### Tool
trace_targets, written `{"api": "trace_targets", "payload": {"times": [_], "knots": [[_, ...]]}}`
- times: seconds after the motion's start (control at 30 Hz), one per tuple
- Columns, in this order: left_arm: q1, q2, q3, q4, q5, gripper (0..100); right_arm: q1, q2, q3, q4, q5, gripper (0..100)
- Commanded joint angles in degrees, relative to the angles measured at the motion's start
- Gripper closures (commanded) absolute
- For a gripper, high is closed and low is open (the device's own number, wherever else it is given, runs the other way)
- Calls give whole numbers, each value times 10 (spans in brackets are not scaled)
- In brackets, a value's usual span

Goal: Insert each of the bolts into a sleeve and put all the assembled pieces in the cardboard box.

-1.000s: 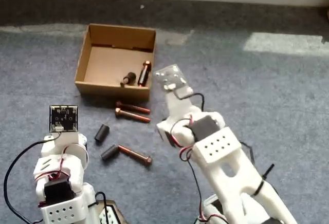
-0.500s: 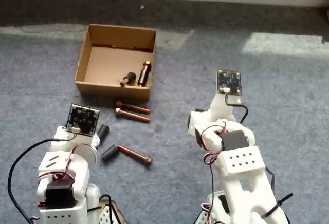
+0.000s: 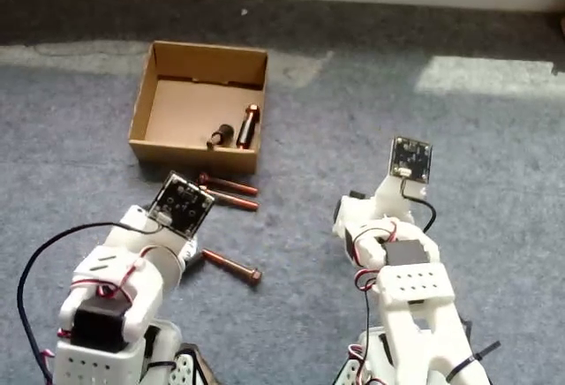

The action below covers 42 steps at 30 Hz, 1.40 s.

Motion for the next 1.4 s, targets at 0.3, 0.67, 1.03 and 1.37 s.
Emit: {"api": "trace_targets", "payload": {"times": [0.3,0.67,1.03,1.37], "knots": [[148,425,-134,-2,-269,781,64,-15,-10,-15,-5,995],[223,563,-132,-59,-323,783,65,-15,-10,-15,-5,995],[238,723,-136,-178,-322,784,64,-15,-7,-15,-5,995],[266,723,-134,-187,-322,983,64,-15,-7,-15,-5,995]]}}
